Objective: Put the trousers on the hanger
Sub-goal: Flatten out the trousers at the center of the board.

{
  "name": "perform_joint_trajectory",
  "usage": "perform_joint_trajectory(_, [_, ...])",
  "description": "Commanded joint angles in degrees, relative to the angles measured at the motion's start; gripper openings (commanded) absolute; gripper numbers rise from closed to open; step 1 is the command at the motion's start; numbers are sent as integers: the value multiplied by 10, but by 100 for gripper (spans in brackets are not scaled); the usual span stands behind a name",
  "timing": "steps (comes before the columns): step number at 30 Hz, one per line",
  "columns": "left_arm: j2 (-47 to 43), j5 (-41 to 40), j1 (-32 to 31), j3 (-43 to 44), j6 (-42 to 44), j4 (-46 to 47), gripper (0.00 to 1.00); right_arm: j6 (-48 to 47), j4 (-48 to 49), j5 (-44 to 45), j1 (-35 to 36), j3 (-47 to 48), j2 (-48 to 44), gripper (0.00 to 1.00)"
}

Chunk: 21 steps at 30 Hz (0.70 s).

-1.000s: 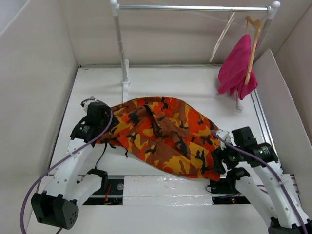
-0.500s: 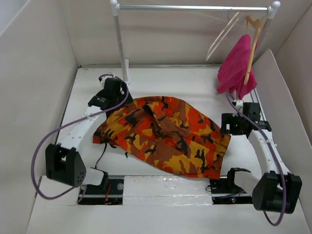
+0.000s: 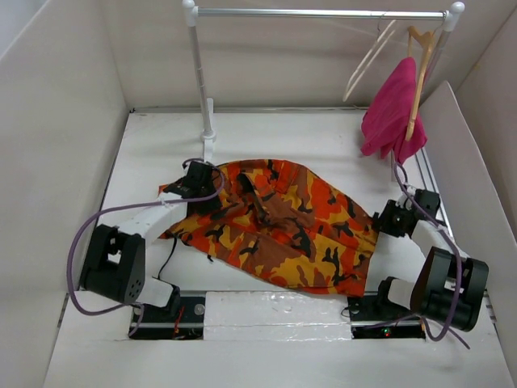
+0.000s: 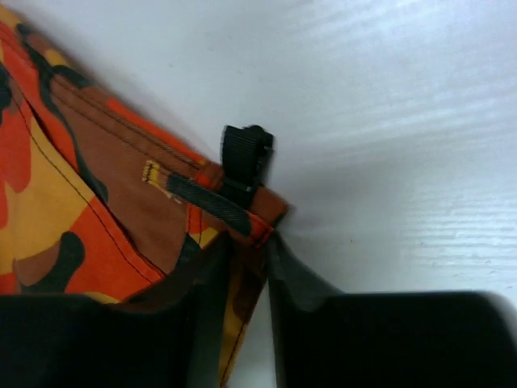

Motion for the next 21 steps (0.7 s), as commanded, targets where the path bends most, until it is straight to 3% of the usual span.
perform_joint_trajectory(1, [-72,-3,2,-52,-26,20,26,70,115,-123,-54,-66,-6,26])
perform_joint_trajectory(2, [-98,-6,2,-61,-32,18,23,86,134,-141,-66,-69,-19,7])
perform_joint_trajectory(3, [-111,-7,2,-72,-34,15,19,85,130,-137,-76,-64,-29,1])
perform_joint_trajectory(6, [-142,16,2,-82,-40,7,16,53,65,-52,-88,12,-78,0])
perform_joint_trajectory(8, [-159,66,2,-89,-45,8,14,24,1,35,-88,95,-59,0])
perform_joint_trajectory(10, [-170,75,-26,-98,-53,8,16,20,-1,56,-110,126,-20,0])
perform_joint_trajectory(11, [-176,62,-35,-97,-53,-6,18,30,16,63,-133,147,-10,0])
perform_joint_trajectory(14, [-178,25,-43,-73,-42,-45,37,40,9,125,-138,198,41,0])
perform_joint_trajectory(15, [-179,16,-43,-54,-36,-50,54,38,3,135,-138,240,67,7])
perform_joint_trajectory(16, [-179,5,-43,-41,-29,-53,62,30,-1,132,-138,261,83,26])
perform_joint_trajectory(17, [-179,-23,-33,-26,-27,-63,68,7,-32,114,-131,286,99,64])
perform_joint_trajectory(19, [-172,-47,2,7,-28,-66,75,-24,-78,94,-105,344,126,76])
perform_joint_trajectory(21, [-164,-51,42,18,-41,-36,78,-34,-77,40,-76,322,107,79])
